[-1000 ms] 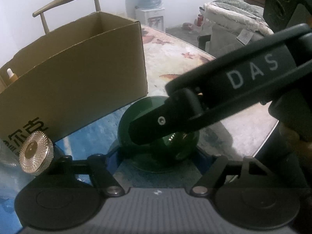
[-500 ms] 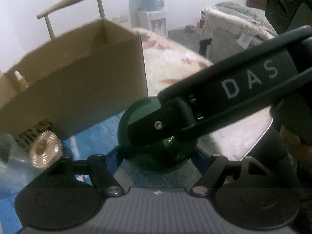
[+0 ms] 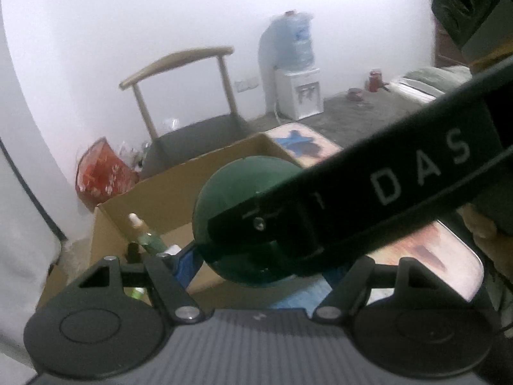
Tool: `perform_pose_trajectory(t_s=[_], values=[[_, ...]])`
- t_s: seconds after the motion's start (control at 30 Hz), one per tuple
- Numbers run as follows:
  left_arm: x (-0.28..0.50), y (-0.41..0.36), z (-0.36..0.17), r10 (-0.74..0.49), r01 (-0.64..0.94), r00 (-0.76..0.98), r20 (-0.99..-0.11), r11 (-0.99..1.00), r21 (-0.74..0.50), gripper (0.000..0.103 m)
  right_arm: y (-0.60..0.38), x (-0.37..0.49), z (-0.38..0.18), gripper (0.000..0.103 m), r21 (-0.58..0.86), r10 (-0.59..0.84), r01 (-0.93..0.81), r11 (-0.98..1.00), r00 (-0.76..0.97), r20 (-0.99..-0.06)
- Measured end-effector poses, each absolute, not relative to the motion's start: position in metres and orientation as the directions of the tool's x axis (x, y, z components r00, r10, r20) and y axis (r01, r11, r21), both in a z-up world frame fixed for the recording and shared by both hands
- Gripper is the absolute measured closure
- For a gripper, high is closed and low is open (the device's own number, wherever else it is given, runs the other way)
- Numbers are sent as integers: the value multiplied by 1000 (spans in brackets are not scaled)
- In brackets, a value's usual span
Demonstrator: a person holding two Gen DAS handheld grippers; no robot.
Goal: Organize rigid objects
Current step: 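Carry the green jar into the box and open the right gripper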
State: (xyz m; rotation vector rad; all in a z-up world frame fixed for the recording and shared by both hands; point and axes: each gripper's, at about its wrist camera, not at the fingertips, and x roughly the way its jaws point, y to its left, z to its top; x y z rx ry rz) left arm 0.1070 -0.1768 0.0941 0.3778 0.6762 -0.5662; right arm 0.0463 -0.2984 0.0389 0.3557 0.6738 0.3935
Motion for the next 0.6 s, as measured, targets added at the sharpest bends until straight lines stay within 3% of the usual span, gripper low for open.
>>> perform_pose_trajectory(t_s=[0.17, 0.37, 0.6], values=[[193, -169, 86, -334, 588, 548, -767, 806, 69, 27, -298, 132, 43, 26, 459, 486, -227, 859, 645, -590], [262, -164, 59, -308, 541, 438, -845, 840, -26, 27, -317, 237, 10, 26, 568, 540, -128, 813, 529, -654], [314, -174, 30, -251, 514, 360, -899, 857, -34, 27, -325, 301, -24, 26, 581, 542, -58, 812, 445, -713]])
